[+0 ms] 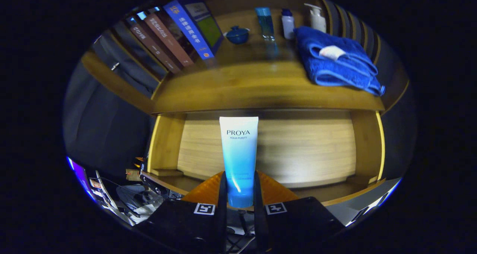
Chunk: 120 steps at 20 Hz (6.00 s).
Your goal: Pull open the drawer, take out the items inside it, and place them on the countertop above the cabinet.
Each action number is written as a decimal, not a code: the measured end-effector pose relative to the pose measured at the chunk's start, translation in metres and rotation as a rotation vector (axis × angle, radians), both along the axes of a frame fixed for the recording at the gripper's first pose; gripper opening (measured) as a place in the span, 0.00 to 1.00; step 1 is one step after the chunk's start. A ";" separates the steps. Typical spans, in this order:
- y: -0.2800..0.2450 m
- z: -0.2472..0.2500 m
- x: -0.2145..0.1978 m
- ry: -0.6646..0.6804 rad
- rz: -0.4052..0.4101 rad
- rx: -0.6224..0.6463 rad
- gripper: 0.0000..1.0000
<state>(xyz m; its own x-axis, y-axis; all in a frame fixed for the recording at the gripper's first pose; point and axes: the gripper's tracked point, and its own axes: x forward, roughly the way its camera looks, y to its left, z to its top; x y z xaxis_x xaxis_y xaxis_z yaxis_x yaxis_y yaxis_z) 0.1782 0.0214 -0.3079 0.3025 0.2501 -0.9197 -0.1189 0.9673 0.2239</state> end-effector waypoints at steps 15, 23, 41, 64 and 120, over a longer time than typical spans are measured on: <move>-0.008 -0.026 0.156 0.042 -0.083 -0.192 0.34; -0.014 -0.036 0.173 0.070 -0.094 -0.220 0.41; 0.001 0.080 0.099 -0.530 -0.117 -0.023 1.00; -0.032 0.003 -0.124 -0.940 -0.226 -0.063 1.00; -0.006 -0.077 0.071 -0.909 -0.161 -0.211 0.99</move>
<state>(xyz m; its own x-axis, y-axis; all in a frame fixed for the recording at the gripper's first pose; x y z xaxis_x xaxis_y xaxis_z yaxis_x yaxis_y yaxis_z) 0.2491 0.0153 -0.3849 0.9417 -0.0016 -0.3365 -0.0233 0.9973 -0.0699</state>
